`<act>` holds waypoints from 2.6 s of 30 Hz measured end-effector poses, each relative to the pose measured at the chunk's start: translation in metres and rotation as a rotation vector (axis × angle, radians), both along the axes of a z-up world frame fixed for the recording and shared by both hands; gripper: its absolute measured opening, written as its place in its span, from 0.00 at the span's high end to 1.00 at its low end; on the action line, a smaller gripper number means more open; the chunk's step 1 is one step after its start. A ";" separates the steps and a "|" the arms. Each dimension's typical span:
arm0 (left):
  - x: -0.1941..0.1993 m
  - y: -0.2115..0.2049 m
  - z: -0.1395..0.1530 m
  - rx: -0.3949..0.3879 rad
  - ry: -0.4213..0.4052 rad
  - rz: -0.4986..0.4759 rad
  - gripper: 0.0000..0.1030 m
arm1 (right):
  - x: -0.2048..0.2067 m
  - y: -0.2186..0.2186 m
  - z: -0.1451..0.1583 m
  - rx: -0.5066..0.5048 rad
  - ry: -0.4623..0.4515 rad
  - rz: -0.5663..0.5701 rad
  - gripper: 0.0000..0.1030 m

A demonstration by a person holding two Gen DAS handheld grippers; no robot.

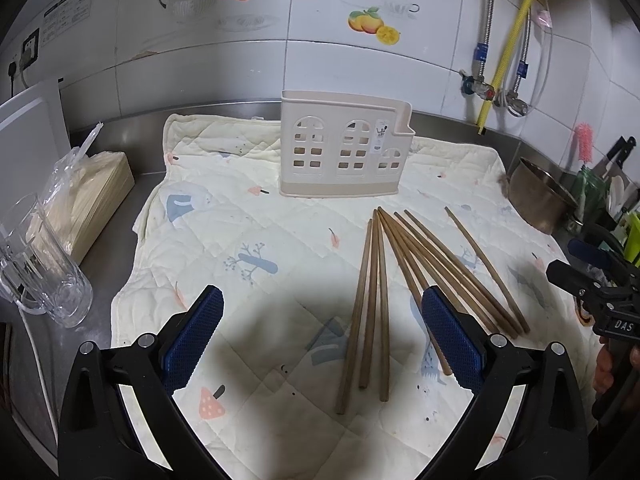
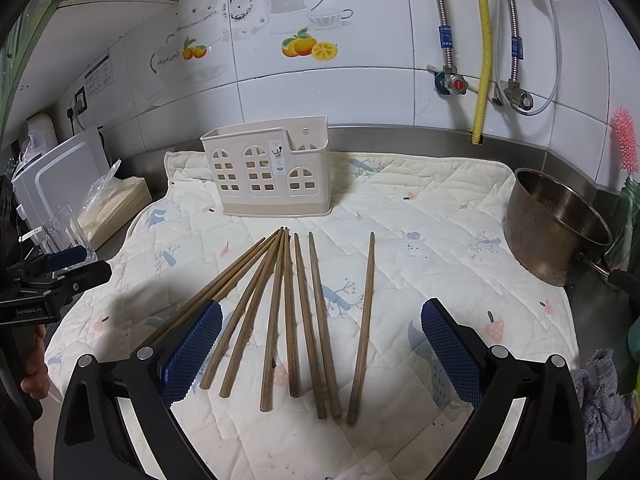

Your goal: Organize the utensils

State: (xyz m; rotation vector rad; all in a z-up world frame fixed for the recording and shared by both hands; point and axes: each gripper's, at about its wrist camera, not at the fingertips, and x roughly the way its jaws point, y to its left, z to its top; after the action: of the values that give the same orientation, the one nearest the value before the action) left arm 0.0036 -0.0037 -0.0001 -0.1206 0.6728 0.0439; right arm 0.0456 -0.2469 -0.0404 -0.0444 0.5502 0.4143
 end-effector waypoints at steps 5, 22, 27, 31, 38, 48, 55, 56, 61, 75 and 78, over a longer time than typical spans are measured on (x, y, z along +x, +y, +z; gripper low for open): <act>0.000 -0.001 -0.001 0.001 0.004 -0.006 0.05 | 0.000 0.000 0.000 0.000 -0.001 0.000 0.06; 0.002 0.000 -0.004 -0.010 0.008 -0.006 0.05 | 0.002 -0.004 -0.002 0.007 0.003 -0.010 0.06; 0.002 0.001 -0.005 -0.008 0.011 -0.004 0.05 | 0.002 -0.005 -0.004 0.010 0.008 -0.012 0.06; 0.003 0.004 -0.006 -0.024 0.013 0.002 0.05 | 0.004 -0.006 -0.006 0.011 0.015 -0.014 0.07; 0.005 0.010 -0.013 -0.043 0.029 0.022 0.05 | 0.009 -0.009 -0.011 0.006 0.029 -0.023 0.07; 0.015 0.015 -0.025 -0.050 0.070 0.034 0.05 | 0.016 -0.007 -0.023 -0.004 0.056 -0.027 0.07; 0.022 0.020 -0.034 -0.049 0.099 0.051 0.05 | 0.023 -0.010 -0.031 -0.013 0.073 -0.040 0.08; 0.022 0.021 -0.035 -0.053 0.101 0.055 0.05 | 0.024 -0.011 -0.033 -0.017 0.080 -0.042 0.09; 0.024 0.023 -0.038 -0.040 0.104 0.063 0.05 | 0.029 -0.014 -0.042 -0.023 0.113 -0.052 0.21; 0.023 0.013 -0.052 -0.014 0.114 -0.030 0.20 | 0.040 -0.009 -0.066 -0.038 0.204 -0.027 0.58; 0.024 0.008 -0.055 -0.021 0.118 -0.069 0.29 | 0.042 -0.008 -0.068 -0.043 0.215 -0.030 0.63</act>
State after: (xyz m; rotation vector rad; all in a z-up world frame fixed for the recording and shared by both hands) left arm 0.0274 0.0040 -0.0549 -0.1153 0.7948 -0.0221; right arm 0.0880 -0.2552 -0.1086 -0.0328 0.7704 0.3802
